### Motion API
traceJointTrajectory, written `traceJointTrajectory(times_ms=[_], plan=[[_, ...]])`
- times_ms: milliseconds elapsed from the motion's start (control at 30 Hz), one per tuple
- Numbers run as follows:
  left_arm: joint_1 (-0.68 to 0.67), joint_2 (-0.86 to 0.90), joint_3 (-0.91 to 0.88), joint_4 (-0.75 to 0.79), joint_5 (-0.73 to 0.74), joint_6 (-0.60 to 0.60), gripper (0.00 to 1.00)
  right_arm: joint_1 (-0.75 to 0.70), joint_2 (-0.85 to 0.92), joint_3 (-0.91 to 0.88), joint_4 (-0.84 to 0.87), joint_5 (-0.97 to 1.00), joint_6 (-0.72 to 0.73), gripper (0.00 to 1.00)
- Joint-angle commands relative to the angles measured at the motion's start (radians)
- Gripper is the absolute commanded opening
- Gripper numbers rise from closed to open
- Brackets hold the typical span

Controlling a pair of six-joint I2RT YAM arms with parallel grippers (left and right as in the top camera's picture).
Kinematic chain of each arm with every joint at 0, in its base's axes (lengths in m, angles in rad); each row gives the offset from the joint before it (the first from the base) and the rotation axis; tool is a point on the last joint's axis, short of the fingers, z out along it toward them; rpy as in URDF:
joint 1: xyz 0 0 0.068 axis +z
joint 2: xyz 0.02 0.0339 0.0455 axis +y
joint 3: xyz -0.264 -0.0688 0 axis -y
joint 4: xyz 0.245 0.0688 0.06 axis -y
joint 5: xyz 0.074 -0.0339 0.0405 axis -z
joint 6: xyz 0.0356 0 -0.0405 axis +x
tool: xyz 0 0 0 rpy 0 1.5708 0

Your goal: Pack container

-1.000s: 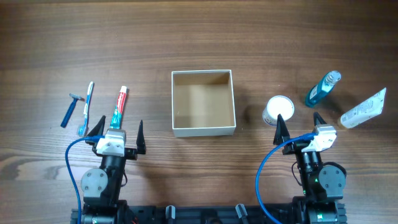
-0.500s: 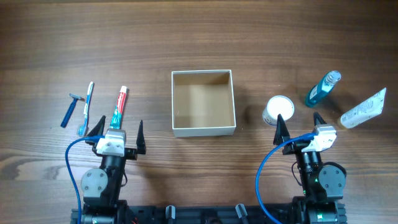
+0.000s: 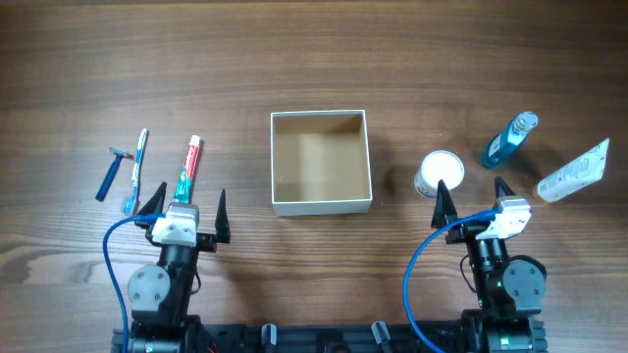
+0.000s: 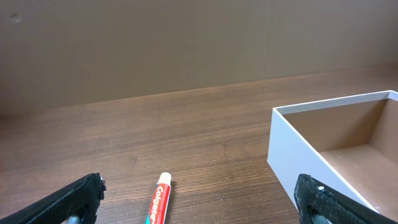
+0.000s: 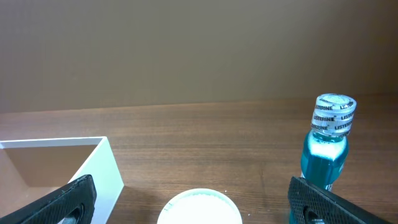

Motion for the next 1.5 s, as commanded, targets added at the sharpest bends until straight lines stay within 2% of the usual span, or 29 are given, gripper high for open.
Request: traceJointTrajectory(times_ms=[0,500,567,700,800,967,1067,1167,1300,1400,1467], plan=[[-0.004,-0.006,-0.006,-0.004,-0.002,0.016,1.00,0.002,0.000,-0.001,0.003,-0.011,0.000,1.00],[-0.004,-0.006,-0.006,0.005,-0.002,0.016,1.00,0.002,0.000,-0.001,0.003,-0.012,0.005,1.00],[-0.004,-0.006,-0.006,0.017,0.057,0.015,1.00,0.002,0.000,-0.001,0.004,-0.013,0.055,1.00],[-0.003,-0.005,-0.003,0.058,0.057,-0.090,1.00,0.002,0.000,0.012,0.018,-0.028,0.057,1.00],[-0.003,0.008,0.044,0.056,0.042,-0.117,1.00,0.002,0.004,0.054,0.007,-0.042,0.057,1.00],[-0.003,0.165,0.207,0.040,0.039,-0.146,1.00,0.002,0.126,0.164,-0.010,-0.042,0.052,1.00],[-0.003,0.355,0.378,-0.042,0.039,-0.150,1.00,0.002,0.319,0.322,-0.063,-0.042,0.046,1.00],[-0.003,0.547,0.581,-0.209,0.039,-0.174,1.00,0.002,0.537,0.529,-0.206,-0.046,0.045,1.00],[-0.003,0.803,0.903,-0.554,0.052,-0.174,1.00,0.002,0.797,0.847,-0.518,-0.050,0.047,1.00],[-0.003,0.930,1.098,-0.762,0.120,-0.174,1.00,0.002,0.921,1.042,-0.786,-0.091,0.046,1.00],[-0.003,0.944,1.126,-0.799,0.199,-0.173,1.00,0.002,0.940,1.089,-0.854,-0.164,0.027,1.00]])
